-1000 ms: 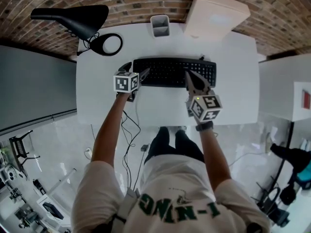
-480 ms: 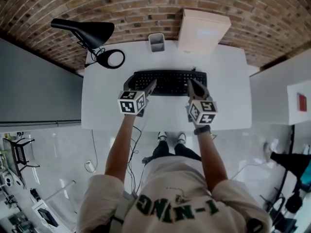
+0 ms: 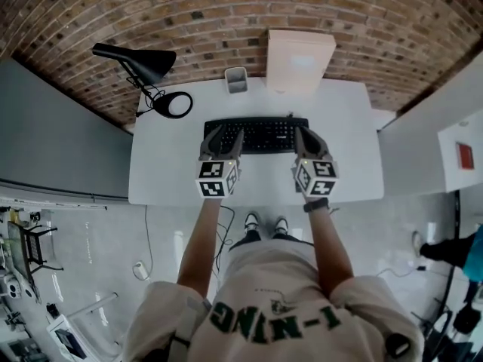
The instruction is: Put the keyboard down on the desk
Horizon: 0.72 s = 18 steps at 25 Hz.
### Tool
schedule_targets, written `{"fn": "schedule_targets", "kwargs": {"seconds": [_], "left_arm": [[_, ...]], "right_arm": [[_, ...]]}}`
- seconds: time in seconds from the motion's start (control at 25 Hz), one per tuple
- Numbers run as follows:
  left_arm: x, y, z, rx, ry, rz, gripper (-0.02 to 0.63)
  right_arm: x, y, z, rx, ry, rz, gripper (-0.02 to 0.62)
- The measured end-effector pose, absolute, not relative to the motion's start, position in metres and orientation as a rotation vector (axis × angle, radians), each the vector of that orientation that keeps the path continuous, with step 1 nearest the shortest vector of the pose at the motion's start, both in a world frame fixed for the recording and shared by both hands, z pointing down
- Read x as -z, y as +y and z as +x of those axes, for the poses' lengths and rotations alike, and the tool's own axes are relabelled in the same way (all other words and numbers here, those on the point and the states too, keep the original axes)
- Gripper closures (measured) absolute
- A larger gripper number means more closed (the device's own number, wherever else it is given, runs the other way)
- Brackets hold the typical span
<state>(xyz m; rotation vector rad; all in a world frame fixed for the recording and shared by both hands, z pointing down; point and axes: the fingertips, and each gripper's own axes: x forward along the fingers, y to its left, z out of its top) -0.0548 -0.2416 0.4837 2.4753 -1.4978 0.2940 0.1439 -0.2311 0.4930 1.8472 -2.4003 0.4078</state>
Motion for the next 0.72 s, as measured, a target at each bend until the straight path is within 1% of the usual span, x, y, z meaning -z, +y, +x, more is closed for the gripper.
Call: {"fn": "schedule_targets", "kwargs": {"seconds": [0.12, 0.2, 0.32, 0.48, 0.56, 0.72], "left_arm": [[-0.474, -0.231, -0.042, -0.269, -1.539, 2.485, 0.457], [-0.47, -0.224, -0.032, -0.263, -1.549, 2.494, 0.471], [-0.463, -0.216, -0.024, -0.258, -1.57, 2.512, 0.522], [-0.456, -0.209, -0.022, -0.244, -1.613, 2.497, 0.553], [-0.455, -0.205, -0.022, -0.23, -1.634, 2.485, 0.597], [-0.452, -0.198, -0.02, -0.211, -1.663, 2.478, 0.604]], "right_arm": [[-0.486, -0.223, 0.153, -0.381, -2.409, 1.853, 0.594], [-0.482, -0.215, 0.157, -0.369, -2.408, 1.85, 0.594], [-0.478, -0.208, 0.154, -0.364, -2.412, 1.841, 0.594], [-0.469, -0.204, 0.148, -0.333, -2.431, 1.827, 0.594], [-0.465, -0.201, 0.148, -0.312, -2.433, 1.822, 0.594], [-0.46, -0.199, 0.148, -0.288, -2.451, 1.814, 0.594]]}}
